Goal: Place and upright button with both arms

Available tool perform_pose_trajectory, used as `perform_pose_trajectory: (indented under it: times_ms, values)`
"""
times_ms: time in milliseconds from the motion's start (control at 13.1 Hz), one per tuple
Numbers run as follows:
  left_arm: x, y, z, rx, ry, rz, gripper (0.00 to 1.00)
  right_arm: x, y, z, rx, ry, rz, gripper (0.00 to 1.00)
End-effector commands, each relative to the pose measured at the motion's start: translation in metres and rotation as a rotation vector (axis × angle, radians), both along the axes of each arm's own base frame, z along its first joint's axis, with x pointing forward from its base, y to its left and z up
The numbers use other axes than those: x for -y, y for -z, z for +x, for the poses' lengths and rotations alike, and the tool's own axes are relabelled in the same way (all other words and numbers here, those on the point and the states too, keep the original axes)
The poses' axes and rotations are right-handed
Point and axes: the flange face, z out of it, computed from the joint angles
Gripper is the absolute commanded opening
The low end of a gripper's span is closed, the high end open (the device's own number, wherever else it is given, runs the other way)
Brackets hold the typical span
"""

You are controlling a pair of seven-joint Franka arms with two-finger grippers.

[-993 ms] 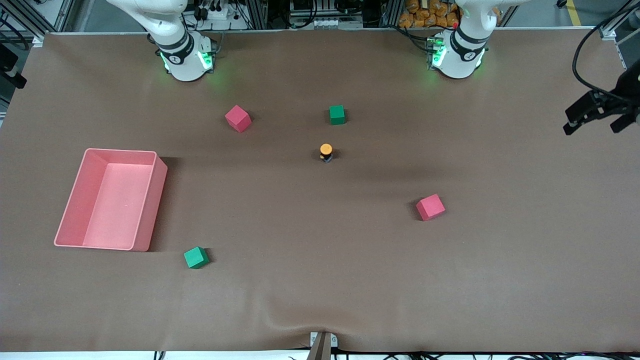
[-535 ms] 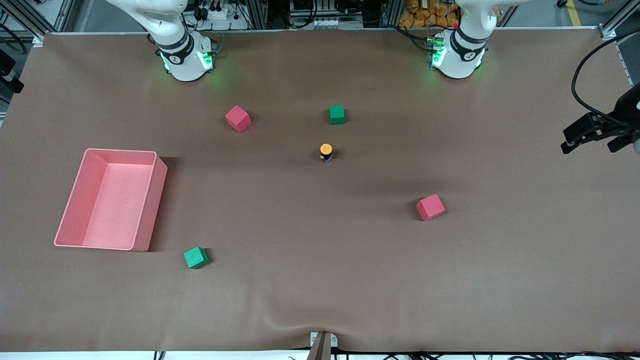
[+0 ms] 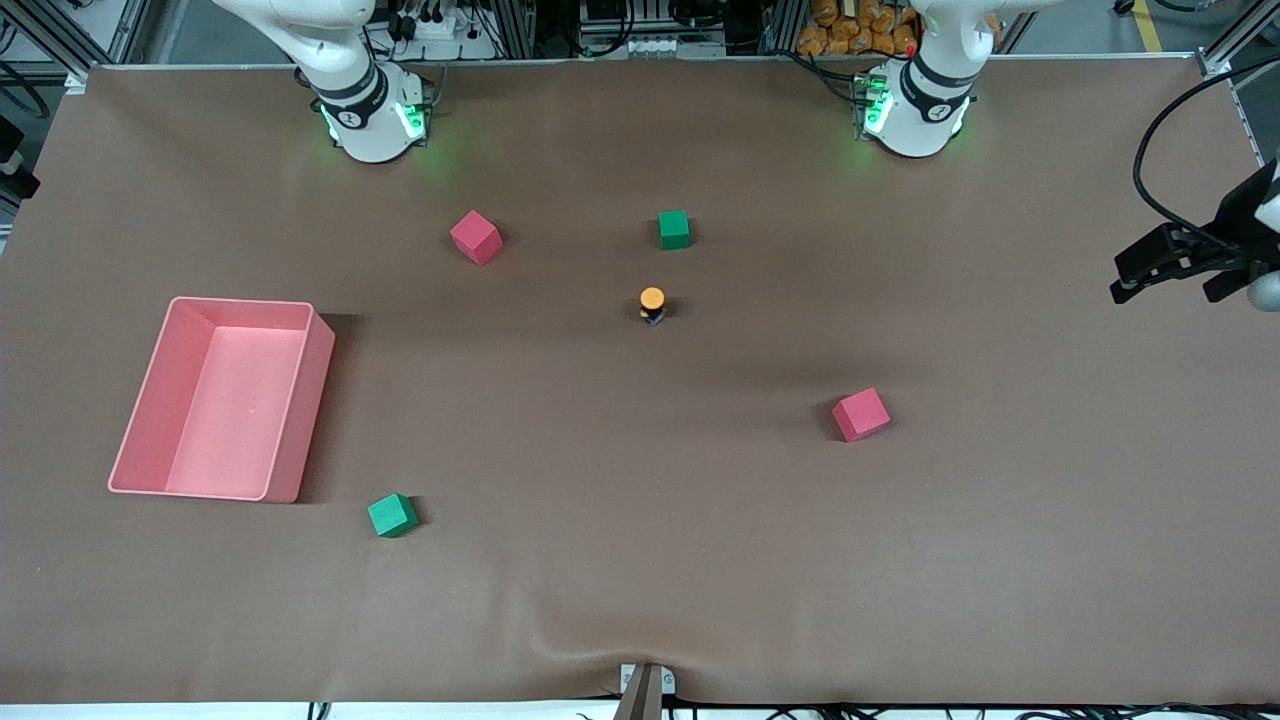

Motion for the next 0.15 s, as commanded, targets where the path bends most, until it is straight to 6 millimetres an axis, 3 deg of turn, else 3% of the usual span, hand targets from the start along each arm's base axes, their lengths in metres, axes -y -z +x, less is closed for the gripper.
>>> perform_pose_trajectory:
  times_ms: [0, 76]
  values:
    - [0.0116, -0.0027, -0.0008, -0.024, 0.028, -0.019, 1.0, 0.0011, 0.0027, 0.007, 0.021, 0.007, 0.004, 1.0]
    - [0.0099, 0.0006, 0.0006, -0.03, 0.025, -0.019, 1.0, 0.0028, 0.0033, 0.0076, 0.021, 0.009, 0.004, 1.0]
